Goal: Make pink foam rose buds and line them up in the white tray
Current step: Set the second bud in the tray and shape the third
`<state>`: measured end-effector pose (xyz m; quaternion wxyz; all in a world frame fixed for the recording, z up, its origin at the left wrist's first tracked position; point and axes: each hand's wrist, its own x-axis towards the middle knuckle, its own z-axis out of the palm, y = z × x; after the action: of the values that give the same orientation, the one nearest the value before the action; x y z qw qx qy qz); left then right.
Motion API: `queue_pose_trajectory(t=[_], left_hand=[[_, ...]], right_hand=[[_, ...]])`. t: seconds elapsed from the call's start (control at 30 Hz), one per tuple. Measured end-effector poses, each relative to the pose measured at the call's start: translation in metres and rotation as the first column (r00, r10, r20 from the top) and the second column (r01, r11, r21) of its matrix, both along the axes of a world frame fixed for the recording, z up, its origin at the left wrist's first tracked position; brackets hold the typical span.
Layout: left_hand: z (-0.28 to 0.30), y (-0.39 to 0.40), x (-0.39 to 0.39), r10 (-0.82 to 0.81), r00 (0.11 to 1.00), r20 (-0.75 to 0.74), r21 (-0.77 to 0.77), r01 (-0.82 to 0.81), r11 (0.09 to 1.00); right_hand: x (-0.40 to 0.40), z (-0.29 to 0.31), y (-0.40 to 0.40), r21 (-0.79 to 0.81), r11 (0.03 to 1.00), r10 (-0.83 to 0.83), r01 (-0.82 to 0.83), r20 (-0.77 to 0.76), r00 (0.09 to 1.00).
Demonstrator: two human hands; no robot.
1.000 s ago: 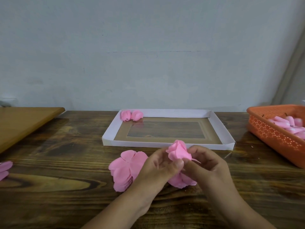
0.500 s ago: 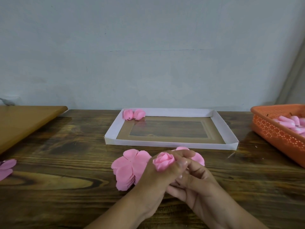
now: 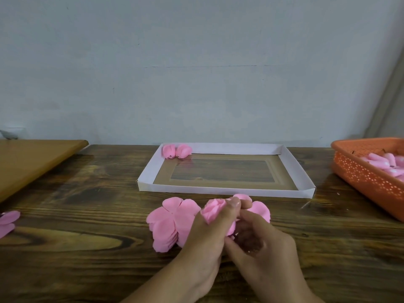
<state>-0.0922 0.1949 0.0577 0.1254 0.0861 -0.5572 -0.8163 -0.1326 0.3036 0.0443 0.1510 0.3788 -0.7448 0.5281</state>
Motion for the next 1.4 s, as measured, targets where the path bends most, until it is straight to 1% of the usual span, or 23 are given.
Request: queue_pose_trajectory(t=[0.07,0.13,0.2,0.27,0.47,0.6,0.67,0.73,0.8,0.87,0.9,0.97,1.03,1.07,1.13,1.17,1.2,1.23,1.27,1.3,1.33,1.37,1.4], left_hand=[[-0.001,0.000,0.000,0.015,1.000,0.004,0.054,-0.015,0.998],[0.000,-0.004,0.000,-0.030,0.999,-0.018,0.137,0.032,0.990],[-0.001,-0.007,-0.001,-0.068,0.996,-0.057,0.205,0.078,0.976],[-0.004,-0.010,-0.003,-0.040,0.998,-0.045,0.278,0.051,0.959],[-0.006,-0.009,-0.005,-0.073,0.997,-0.028,0.359,0.078,0.930],[-0.004,-0.006,-0.003,-0.065,0.997,-0.032,0.295,0.072,0.953],[-0.003,-0.005,-0.002,-0.058,0.998,-0.035,0.255,0.065,0.965],[-0.001,-0.005,-0.002,-0.069,0.997,-0.027,0.220,0.073,0.973],[0.000,-0.005,-0.001,-0.090,0.996,-0.021,0.210,0.092,0.973],[0.001,-0.006,0.000,-0.121,0.992,-0.027,0.194,0.124,0.973],[0.002,-0.006,0.001,-0.135,0.990,-0.029,0.188,0.138,0.972],[0.005,-0.008,0.003,-0.166,0.985,-0.039,0.188,0.170,0.967],[0.008,-0.010,0.006,-0.196,0.979,-0.058,0.181,0.204,0.962],[0.009,-0.010,0.007,-0.205,0.976,-0.072,0.172,0.215,0.961],[0.009,-0.012,0.009,-0.184,0.977,-0.112,0.173,0.201,0.964],[0.009,-0.012,0.010,-0.154,0.980,-0.126,0.188,0.176,0.966],[0.009,-0.012,0.010,-0.121,0.984,-0.129,0.206,0.146,0.968],[0.009,-0.011,0.009,-0.093,0.989,-0.118,0.229,0.118,0.966],[0.010,-0.011,0.008,-0.068,0.993,-0.092,0.256,0.090,0.963],[0.010,-0.011,0.007,-0.049,0.997,-0.056,0.286,0.063,0.956],[0.010,-0.012,0.006,-0.033,0.999,-0.016,0.318,0.037,0.947],[0.009,-0.012,0.005,-0.025,1.000,0.016,0.349,0.017,0.937],[0.009,-0.012,0.003,-0.023,0.999,0.041,0.370,0.006,0.929]], right_hand=[[0.000,0.001,-0.001,0.035,0.997,-0.063,0.067,-0.105,0.993],[-0.001,0.001,0.000,0.015,0.992,-0.119,0.123,-0.171,0.978],[-0.005,0.000,0.002,-0.010,0.984,-0.173,0.180,-0.323,0.930],[-0.006,0.000,0.003,-0.002,0.980,-0.183,0.200,-0.410,0.894],[-0.003,0.007,0.005,0.217,0.957,-0.096,0.191,-0.384,0.918],[-0.004,0.005,0.004,0.270,0.937,-0.061,0.222,-0.498,0.865],[-0.003,0.006,0.005,0.270,0.945,-0.019,0.184,-0.517,0.856],[-0.003,0.009,0.007,0.249,0.965,0.039,0.079,-0.438,0.898],[0.001,0.011,0.009,0.191,0.978,0.114,-0.079,-0.180,0.977],[0.002,0.011,0.009,0.094,0.971,0.209,-0.221,0.131,0.969],[0.003,0.011,0.008,0.060,0.962,0.242,-0.265,0.254,0.937],[0.004,0.014,0.008,-0.005,0.946,0.296,-0.326,0.429,0.853],[0.003,0.017,0.010,-0.124,0.908,0.391,-0.400,0.590,0.706],[0.003,0.019,0.010,-0.219,0.876,0.458,-0.431,0.662,0.594],[0.001,0.017,0.010,-0.429,0.785,0.582,-0.447,0.758,0.295],[0.000,0.016,0.008,-0.511,0.745,0.617,-0.429,0.772,0.153],[0.001,0.016,0.004,-0.572,0.717,0.640,-0.398,0.767,0.050],[0.001,0.014,0.002,-0.606,0.702,0.654,-0.373,0.757,0.001],[0.003,0.014,0.001,-0.600,0.708,0.650,-0.373,0.760,0.011],[0.004,0.014,0.001,-0.537,0.737,0.626,-0.409,0.771,0.117],[0.006,0.014,0.003,-0.414,0.792,0.574,-0.449,0.757,0.314],[0.007,0.010,0.005,-0.223,0.857,0.479,-0.465,0.676,0.560],[0.005,0.006,0.007,-0.016,0.920,0.348,-0.393,0.495,0.796]])
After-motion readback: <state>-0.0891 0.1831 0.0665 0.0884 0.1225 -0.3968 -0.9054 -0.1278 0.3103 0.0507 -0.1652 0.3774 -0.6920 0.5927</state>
